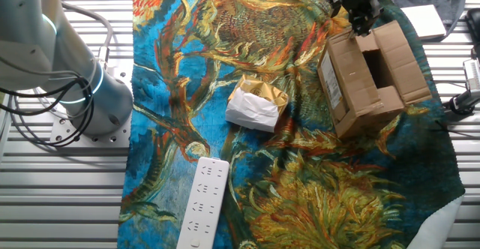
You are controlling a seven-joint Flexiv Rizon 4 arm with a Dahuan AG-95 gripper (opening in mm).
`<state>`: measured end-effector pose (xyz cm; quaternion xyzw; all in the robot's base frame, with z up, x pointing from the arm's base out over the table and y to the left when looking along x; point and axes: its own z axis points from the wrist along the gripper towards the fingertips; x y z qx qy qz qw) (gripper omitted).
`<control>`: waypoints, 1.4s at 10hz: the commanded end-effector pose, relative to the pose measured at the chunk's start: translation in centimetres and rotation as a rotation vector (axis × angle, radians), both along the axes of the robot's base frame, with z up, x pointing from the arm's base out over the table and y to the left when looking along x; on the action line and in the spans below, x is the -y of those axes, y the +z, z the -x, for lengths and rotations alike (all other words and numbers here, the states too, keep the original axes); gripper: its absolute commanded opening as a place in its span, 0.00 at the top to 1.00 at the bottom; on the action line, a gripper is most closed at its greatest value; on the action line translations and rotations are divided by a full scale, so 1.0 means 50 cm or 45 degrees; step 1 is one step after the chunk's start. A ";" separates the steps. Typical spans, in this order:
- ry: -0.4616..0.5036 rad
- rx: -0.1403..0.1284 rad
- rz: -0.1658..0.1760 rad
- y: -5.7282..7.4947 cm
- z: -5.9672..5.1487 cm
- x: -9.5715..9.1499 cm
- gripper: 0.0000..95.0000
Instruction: Cover the box
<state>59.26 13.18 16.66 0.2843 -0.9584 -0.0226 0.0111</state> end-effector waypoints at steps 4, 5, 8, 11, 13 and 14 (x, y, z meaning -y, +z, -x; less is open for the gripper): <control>0.007 0.001 0.005 -0.003 -0.004 -0.002 0.40; 0.005 0.000 0.004 -0.003 -0.003 -0.002 0.40; 0.040 0.000 -0.011 -0.004 -0.003 -0.002 0.40; 0.066 -0.009 -0.006 -0.004 -0.003 -0.002 0.40; 0.067 -0.019 0.015 -0.004 -0.003 -0.002 0.40; 0.066 -0.020 0.017 -0.004 -0.003 -0.002 0.40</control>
